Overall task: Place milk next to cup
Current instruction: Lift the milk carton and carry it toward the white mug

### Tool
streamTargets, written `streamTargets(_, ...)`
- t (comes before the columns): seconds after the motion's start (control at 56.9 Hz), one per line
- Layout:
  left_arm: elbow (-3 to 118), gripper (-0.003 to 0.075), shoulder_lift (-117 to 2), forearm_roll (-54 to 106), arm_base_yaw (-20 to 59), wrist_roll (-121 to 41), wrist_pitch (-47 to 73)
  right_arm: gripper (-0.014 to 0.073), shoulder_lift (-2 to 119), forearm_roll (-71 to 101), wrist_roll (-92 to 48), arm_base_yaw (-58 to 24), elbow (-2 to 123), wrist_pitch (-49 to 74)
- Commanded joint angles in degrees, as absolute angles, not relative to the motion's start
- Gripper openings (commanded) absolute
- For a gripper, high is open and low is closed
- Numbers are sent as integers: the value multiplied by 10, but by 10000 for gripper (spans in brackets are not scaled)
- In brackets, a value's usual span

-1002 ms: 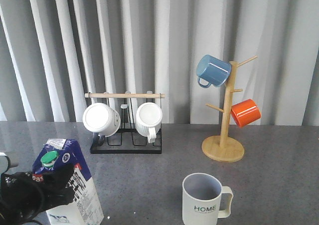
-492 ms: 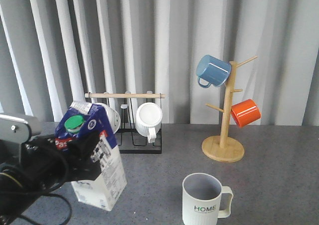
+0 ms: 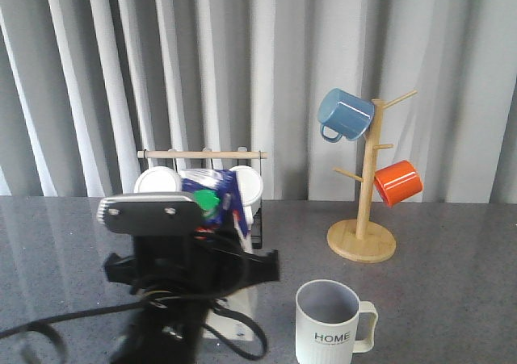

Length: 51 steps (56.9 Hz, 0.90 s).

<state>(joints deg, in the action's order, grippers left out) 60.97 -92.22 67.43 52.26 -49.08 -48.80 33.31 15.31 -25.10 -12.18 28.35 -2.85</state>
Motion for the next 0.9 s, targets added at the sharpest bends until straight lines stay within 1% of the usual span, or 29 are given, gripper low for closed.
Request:
streamTargets(0.0, 657, 227, -937, 657, 547, -502, -525, -7, 333, 149, -252, -117, 303, -67)
streamTargets(0.176, 678, 227, -981, 699, 562, -499, -563, -7, 333, 149, -252, -117, 303, -67)
streamTargets(0.44, 677, 227, -1014, 709, 562, -480, -555, -6, 333, 149, -252, -117, 303, -67)
streamTargets(0.879, 677, 227, -1020, 712, 561, -480, -549, -6, 333, 149, -252, -117, 303, -67)
